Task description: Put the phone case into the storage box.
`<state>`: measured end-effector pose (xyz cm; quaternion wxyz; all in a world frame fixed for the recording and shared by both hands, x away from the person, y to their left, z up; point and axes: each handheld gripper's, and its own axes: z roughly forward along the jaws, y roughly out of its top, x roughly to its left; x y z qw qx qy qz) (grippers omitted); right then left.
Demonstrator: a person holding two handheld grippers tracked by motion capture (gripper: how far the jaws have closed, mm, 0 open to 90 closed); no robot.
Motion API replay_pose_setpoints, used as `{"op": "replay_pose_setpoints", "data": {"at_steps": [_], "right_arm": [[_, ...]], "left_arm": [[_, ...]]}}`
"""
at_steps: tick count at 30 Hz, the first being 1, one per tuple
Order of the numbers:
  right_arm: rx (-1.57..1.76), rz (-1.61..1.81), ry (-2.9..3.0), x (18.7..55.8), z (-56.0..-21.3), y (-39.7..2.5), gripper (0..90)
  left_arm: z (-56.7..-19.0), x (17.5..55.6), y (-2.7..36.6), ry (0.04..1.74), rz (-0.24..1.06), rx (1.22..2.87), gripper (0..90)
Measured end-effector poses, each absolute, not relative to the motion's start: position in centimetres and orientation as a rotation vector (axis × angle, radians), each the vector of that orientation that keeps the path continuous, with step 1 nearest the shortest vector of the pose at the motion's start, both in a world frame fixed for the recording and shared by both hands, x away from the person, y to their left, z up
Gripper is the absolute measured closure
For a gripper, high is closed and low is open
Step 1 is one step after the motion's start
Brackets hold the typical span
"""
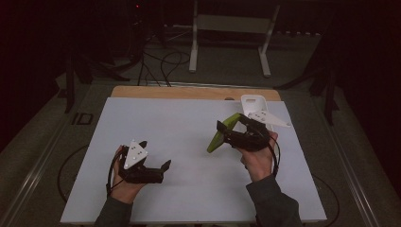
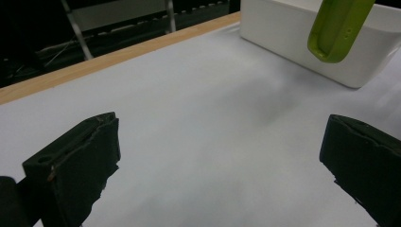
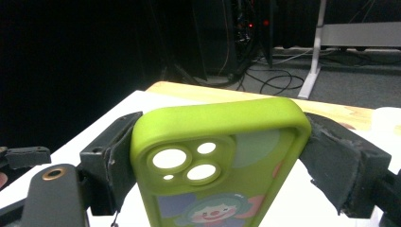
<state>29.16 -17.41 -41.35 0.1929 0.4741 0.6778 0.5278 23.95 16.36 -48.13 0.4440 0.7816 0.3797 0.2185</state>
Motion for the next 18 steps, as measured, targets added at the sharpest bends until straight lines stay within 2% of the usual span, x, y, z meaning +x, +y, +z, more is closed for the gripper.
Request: {"op": "replay_pose_setpoints", "data": {"at_steps": [18], "right_arm": [[1.348,1.447,1.887,30.0,-41.1,-18.0,17.2]], "left_arm": [[-48.4,23.8,17.9,0.937,0.530,1.908,0.0]]}}
